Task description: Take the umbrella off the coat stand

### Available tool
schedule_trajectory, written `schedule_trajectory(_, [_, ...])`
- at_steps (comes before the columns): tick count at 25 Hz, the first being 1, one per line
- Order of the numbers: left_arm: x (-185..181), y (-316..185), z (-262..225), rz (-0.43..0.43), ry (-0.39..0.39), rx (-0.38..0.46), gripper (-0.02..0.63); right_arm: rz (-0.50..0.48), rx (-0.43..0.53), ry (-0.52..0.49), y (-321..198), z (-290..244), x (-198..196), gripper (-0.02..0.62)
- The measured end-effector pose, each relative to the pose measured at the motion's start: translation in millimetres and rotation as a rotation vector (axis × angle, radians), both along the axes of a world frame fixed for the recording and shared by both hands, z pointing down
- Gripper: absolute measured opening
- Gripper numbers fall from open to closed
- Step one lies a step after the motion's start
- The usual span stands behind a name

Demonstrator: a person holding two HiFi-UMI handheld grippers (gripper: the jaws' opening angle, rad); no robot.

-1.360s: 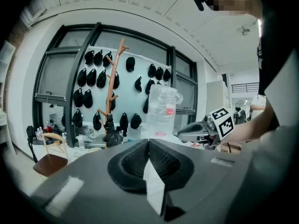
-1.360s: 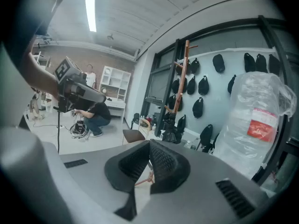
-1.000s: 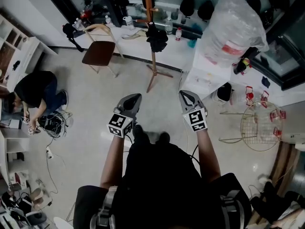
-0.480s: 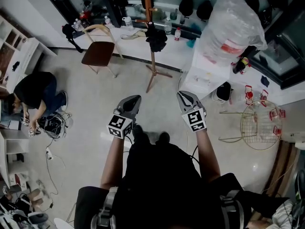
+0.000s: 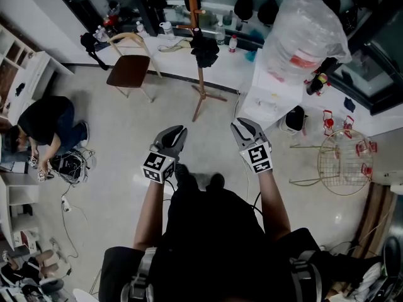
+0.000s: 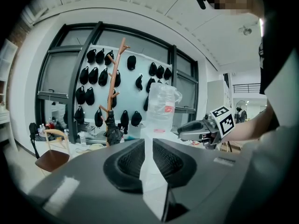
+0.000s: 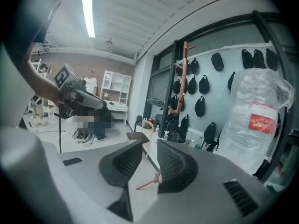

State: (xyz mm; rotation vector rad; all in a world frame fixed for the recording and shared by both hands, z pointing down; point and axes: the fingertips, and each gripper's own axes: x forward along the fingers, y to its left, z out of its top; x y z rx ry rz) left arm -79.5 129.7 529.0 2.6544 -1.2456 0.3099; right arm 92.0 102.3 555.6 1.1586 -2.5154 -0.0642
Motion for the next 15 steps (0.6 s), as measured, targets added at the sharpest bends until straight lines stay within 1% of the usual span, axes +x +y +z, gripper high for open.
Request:
schedule_trajectory(1, [0, 0, 1, 0.002, 0.002, 0.001, 0.054, 0.0, 0.003, -0.001, 0, 0, 0, 0.109])
schedule_trajectory(4, [5, 0, -2, 0.016, 0.027, 0.014, 0.072, -0.007, 0.014, 0.005, 0, 1, 2, 0.19])
schedule_trajectory(5, [7, 1, -5, 0.023, 0.04, 0.02, 0.082, -0.012, 0.018, 0.01, 1, 1, 2, 0.226])
schedule_trajectory(6, [9, 2, -7, 0.03, 0.051, 0.025, 0.094, -0.016, 0.021, 0.015, 3, 2, 3, 0.245])
schedule_trajectory(8, [13, 3, -11, 0.039, 0.06, 0.033, 0.117, -0.021, 0.02, 0.019, 5, 4, 4, 0.252])
schedule_trajectory(11, [15, 3, -11, 0.04, 0.057, 0.034, 0.152, -0.017, 0.017, 0.015, 7, 5, 5, 0.279])
schedule_trajectory(15, [18, 3, -11, 0.037, 0.06, 0.034, 0.178, -0.024, 0.014, -0.001, 7, 6, 7, 0.302])
